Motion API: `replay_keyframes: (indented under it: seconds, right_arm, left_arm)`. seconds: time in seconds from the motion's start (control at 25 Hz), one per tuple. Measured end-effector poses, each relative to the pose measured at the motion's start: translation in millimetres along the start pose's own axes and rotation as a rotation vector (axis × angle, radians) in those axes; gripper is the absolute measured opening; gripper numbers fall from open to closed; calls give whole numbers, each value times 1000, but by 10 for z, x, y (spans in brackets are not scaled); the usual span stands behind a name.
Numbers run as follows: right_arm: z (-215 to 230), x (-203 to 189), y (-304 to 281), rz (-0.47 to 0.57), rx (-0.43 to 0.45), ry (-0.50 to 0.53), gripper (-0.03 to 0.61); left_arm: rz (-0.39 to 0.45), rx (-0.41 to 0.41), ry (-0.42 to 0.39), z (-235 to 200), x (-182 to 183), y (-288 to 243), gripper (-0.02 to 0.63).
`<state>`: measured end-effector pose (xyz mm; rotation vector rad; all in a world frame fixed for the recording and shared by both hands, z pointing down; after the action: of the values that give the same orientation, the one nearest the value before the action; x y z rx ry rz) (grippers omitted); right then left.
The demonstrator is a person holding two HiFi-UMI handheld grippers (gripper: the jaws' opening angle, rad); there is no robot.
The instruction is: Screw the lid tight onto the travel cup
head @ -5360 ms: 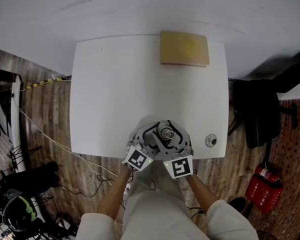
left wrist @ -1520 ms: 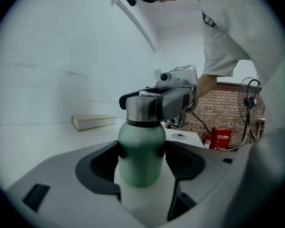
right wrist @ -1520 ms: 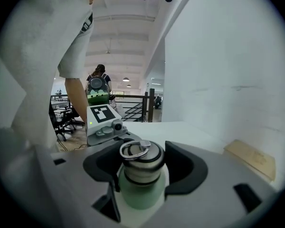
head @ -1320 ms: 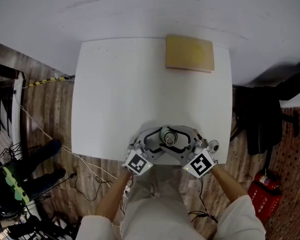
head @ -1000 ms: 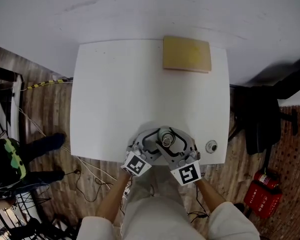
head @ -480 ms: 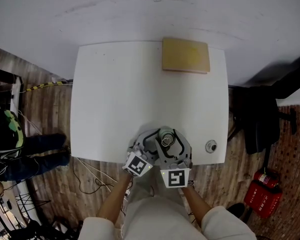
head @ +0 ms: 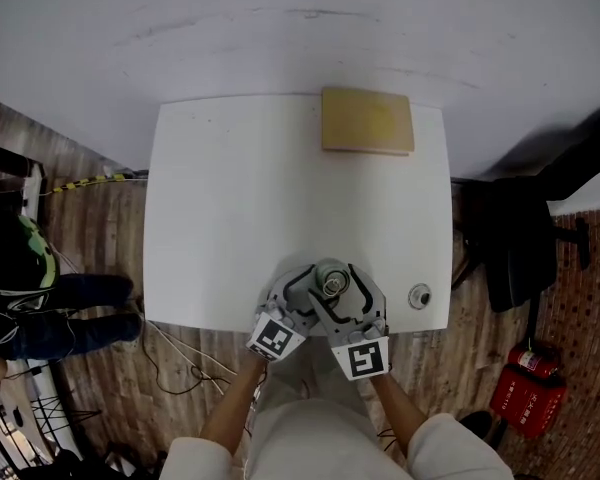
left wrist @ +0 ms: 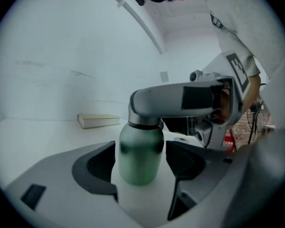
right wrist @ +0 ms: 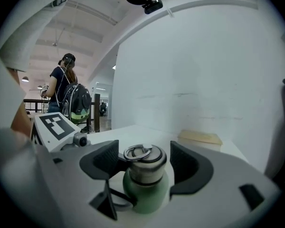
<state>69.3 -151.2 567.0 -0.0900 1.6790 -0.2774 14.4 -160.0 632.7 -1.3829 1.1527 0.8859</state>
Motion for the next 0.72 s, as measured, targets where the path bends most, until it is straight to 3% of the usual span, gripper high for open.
replay_keyframes:
  seconds: [0.24, 0.44, 0.72]
  right_arm:
    - [111, 126, 203, 27, -33, -66, 301]
    - [258, 154, 452, -14, -80, -86, 228]
    - [557, 311, 664, -26, -188, -98, 54]
  left_arm:
    - [33, 106, 60, 50, -22, 397, 313]
    - [53, 207, 105, 137, 69, 806, 299]
    - [54, 267, 63, 105, 540, 1134, 73]
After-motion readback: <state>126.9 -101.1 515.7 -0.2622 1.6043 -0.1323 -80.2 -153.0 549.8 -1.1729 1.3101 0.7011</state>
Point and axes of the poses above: the fingertips, and each gripper's own axes: y backward along the fingers, z to its right, x out of its top, the point moved 5 cm from there along y, backward along the fingers, and after that the axes turned 11 degrees about -x, right-handed, at the moved point
